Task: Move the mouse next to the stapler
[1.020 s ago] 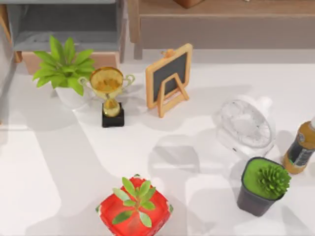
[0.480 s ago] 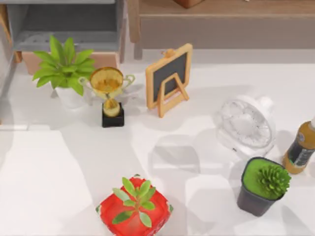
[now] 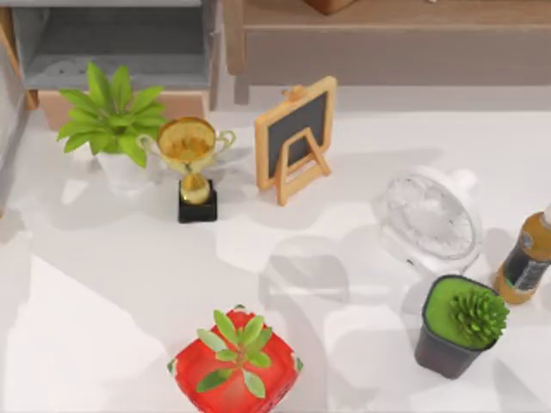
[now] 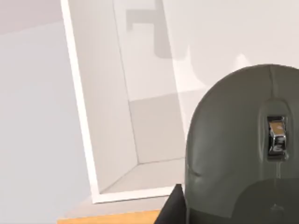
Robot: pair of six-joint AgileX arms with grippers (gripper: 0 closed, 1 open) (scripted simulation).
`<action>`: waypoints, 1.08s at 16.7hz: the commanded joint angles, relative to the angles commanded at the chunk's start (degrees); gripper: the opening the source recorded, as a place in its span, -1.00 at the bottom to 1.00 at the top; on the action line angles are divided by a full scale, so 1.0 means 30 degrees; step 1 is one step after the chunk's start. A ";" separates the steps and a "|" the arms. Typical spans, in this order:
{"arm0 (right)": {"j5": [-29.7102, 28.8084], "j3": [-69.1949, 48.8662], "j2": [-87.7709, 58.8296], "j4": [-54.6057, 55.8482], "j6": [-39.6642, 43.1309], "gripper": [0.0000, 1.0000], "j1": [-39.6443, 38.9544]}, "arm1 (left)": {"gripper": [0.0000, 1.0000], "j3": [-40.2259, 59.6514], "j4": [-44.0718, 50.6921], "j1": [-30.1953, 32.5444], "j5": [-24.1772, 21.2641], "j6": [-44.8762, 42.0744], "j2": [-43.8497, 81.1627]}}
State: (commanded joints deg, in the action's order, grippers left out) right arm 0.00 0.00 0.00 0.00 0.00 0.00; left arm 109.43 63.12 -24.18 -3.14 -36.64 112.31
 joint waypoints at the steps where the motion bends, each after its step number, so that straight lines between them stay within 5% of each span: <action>1: 0.0000 0.0000 0.0000 0.0000 0.0000 1.00 0.0000 | -1.00 -0.1062 -0.0213 -0.0259 0.0062 -0.0150 -0.0712; 18: 0.0000 0.0000 0.0000 0.0000 0.0000 1.00 0.0000 | -1.00 -1.7525 -0.5699 -0.2156 0.0127 0.1179 -0.5826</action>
State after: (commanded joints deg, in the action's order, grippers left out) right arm 0.00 0.00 0.00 0.00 0.00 0.00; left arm 56.86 46.02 -30.64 -2.75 -33.11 94.83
